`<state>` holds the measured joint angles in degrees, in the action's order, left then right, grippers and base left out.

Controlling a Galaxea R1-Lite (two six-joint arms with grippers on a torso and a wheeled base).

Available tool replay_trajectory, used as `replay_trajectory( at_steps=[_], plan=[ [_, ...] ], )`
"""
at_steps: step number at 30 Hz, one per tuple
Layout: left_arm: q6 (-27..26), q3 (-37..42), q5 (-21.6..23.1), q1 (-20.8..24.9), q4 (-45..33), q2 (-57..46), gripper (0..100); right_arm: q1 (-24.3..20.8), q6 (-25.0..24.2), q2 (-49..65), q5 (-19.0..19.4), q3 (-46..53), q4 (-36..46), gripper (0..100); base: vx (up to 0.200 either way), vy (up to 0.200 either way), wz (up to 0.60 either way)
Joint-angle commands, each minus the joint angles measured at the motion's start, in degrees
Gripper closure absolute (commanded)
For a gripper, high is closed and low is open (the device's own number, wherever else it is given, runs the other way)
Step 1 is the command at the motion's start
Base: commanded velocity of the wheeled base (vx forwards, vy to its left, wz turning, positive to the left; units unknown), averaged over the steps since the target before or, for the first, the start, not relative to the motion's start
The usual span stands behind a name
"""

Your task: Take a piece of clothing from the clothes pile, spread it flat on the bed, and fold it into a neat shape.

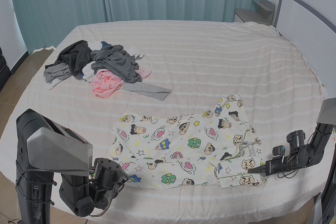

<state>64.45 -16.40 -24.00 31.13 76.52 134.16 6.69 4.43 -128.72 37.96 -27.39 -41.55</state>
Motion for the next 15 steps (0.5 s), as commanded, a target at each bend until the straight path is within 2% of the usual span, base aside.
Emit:
replay_trajectory(
  at_steps=[1,15],
  plan=[
    [0.0,0.0,0.0,0.1,0.0,0.1,100,0.0,0.1,0.2,0.1,0.2,0.0,100,0.000,0.000,0.00],
    [-1.8,1.6,0.6,0.0,0.0,0.1,100,0.3,0.1,2.3,0.0,1.6,2.3,100,0.000,0.000,0.00]
  ],
)
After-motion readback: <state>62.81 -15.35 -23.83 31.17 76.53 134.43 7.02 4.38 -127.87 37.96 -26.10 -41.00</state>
